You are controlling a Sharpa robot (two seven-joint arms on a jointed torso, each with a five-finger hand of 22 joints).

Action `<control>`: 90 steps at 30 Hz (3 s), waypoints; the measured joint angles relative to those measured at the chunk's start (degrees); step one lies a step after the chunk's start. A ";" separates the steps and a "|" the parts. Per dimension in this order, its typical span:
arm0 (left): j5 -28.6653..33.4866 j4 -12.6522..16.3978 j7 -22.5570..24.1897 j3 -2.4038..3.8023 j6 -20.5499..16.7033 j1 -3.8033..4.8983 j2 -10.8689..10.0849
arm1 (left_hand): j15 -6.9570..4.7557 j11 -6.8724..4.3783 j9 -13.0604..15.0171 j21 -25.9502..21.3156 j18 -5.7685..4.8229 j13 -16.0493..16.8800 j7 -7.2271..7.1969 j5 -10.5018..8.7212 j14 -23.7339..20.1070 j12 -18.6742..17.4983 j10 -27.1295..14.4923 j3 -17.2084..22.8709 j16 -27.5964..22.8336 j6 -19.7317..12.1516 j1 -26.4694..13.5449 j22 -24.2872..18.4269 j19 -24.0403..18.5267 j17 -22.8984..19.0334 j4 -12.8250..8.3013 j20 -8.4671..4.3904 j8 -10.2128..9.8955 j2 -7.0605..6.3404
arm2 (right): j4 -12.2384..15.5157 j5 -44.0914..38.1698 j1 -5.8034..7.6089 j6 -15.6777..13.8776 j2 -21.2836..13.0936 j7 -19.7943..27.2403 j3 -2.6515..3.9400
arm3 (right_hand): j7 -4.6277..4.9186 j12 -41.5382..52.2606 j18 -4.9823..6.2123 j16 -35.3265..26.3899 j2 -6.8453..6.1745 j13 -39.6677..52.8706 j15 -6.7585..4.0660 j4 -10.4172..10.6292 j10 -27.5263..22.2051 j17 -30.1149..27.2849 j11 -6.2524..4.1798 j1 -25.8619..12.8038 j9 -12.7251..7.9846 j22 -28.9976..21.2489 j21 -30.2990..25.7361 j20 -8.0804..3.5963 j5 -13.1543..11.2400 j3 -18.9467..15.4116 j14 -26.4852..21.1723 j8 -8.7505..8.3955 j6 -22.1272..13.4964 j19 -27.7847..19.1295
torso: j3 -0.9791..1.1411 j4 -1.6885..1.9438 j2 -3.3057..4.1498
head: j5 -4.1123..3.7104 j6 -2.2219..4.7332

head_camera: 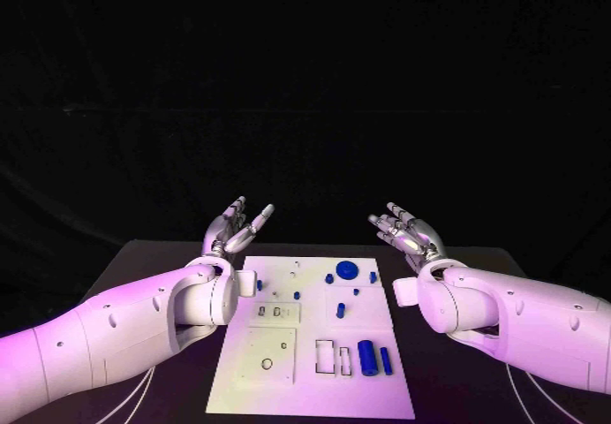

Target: Assemble the parts on the task board

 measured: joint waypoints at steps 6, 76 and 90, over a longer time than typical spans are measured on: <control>-0.76 -0.09 0.31 0.01 1.44 -0.02 0.02 | 2.50 2.78 0.72 1.50 0.00 0.63 0.12 0.53 6.42 1.09 3.78 1.66 2.37 3.27 4.66 0.75 2.84 1.42 0.76 1.10 1.20 1.91 | -2.28 -2.18 1.50 7.47 0.34 -1.33 -1.59 | 0.52 2.50 1.33 3.19 -0.24 1.15 -0.84 -2.29 10.94 1.91 -0.35 4.25 2.17 1.27 2.45 0.23 0.00 2.28 10.99 2.70 8.05 6.22 | -0.01 0.01 0.01 | 0.00 -0.01; -3.93 21.69 -3.41 1.47 10.99 4.27 -13.50 | -7.08 -0.15 7.86 16.15 7.57 2.90 4.50 -0.67 53.35 6.20 56.60 16.39 17.58 44.21 13.22 5.06 41.26 11.69 -1.22 -1.95 13.91 -2.02 | -4.95 -93.48 11.06 20.25 3.84 -29.29 -1.25 | 1.95 2.62 3.11 72.79 -11.65 9.63 -15.02 -3.27 54.30 63.66 -10.32 8.68 12.88 58.08 68.39 -9.61 2.92 2.93 71.09 11.49 46.70 62.43 | -2.16 5.09 12.96 | -5.55 0.66; -3.44 21.45 -3.90 1.48 11.42 4.29 -13.42 | -7.08 0.07 7.81 16.15 7.57 2.90 4.72 -0.67 53.35 6.20 56.38 16.54 17.58 44.00 13.22 4.99 41.26 11.76 -1.06 -1.95 13.91 -2.02 | -5.30 -94.15 10.70 20.06 4.22 -29.39 -1.25 | 1.02 4.85 1.29 75.88 -10.27 11.24 -15.02 -3.14 57.53 66.80 -11.45 10.65 14.46 66.82 74.54 -10.15 2.31 5.98 71.09 12.61 49.29 65.57 | -2.16 5.06 13.69 | -5.36 0.88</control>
